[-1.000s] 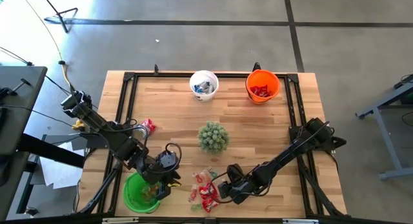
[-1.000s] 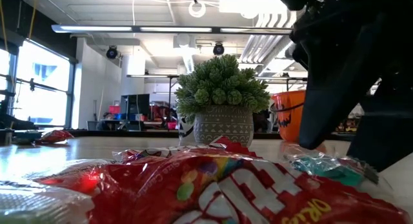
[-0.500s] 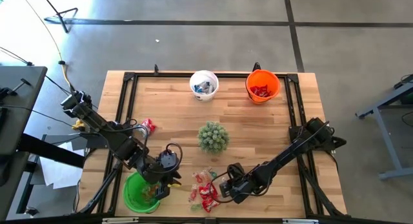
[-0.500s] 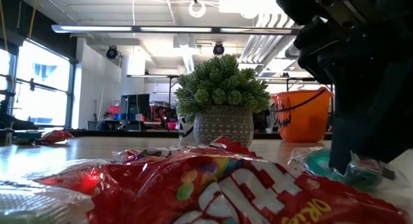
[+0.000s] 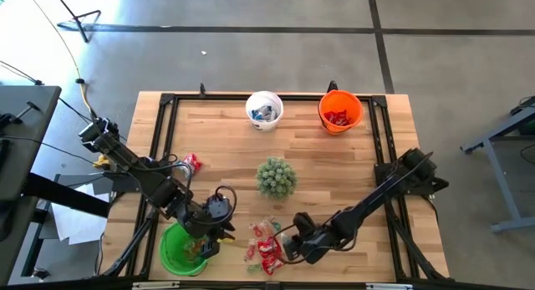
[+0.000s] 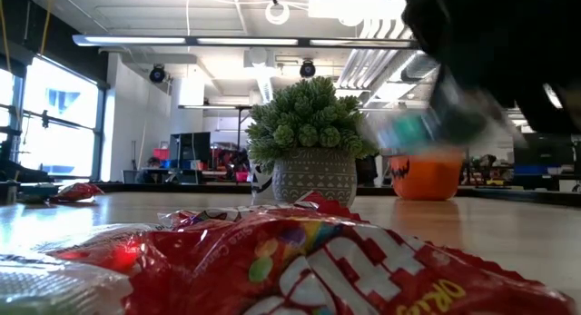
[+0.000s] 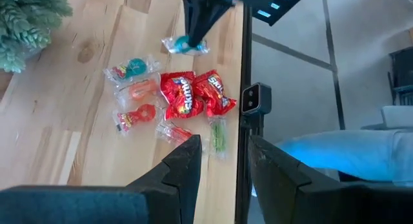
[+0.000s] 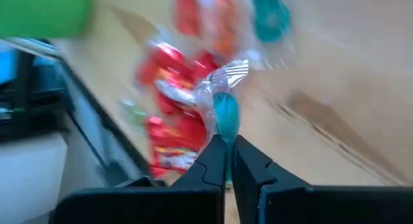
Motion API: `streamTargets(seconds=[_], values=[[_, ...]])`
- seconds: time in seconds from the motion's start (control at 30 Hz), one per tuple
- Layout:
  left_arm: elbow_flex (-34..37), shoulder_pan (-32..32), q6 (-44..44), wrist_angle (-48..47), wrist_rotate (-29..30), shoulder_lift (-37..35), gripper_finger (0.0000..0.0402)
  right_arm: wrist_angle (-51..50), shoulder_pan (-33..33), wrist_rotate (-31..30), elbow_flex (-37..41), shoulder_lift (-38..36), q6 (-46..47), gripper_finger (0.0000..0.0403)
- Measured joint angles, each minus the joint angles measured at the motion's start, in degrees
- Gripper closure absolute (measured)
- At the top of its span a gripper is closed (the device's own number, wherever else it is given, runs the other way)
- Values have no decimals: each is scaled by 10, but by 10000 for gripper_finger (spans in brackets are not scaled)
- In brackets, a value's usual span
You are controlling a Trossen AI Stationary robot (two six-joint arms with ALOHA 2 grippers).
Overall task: Sort candy
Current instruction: Put the blue gummy into the green bucket
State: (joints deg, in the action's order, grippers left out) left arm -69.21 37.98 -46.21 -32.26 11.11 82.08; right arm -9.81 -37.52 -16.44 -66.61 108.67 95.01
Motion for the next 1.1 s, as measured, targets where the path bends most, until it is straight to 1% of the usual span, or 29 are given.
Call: streamTargets(seconds=[0.1, 0.23, 0.33, 0.47, 0.6, 0.7, 0.77, 0.93, 1.1], values=[[0, 0, 23, 7, 13, 0, 285, 5, 3, -52, 0, -36, -42, 400], [0, -4, 71, 41, 82, 0, 285, 10, 7, -153, 0, -86, -99, 401], [0, -16, 114, 97, 130, 0, 285, 19, 13, -215, 0, -118, -147, 402], [0, -42, 169, 188, 143, 0, 285, 54, 23, -273, -1, -149, -224, 402], [0, -72, 200, 242, 146, 0, 285, 117, 32, -291, -1, -172, -324, 402], [0, -90, 212, 251, 164, 0, 285, 160, 36, -299, -1, -183, -398, 402], [0, -101, 214, 251, 165, 0, 285, 183, 38, -302, -1, -191, -435, 402], [0, -125, 214, 253, 165, 0, 285, 191, 44, -311, -1, -199, -489, 402], [0, -144, 214, 260, 165, 0, 285, 192, 54, -310, -1, -200, -501, 402]])
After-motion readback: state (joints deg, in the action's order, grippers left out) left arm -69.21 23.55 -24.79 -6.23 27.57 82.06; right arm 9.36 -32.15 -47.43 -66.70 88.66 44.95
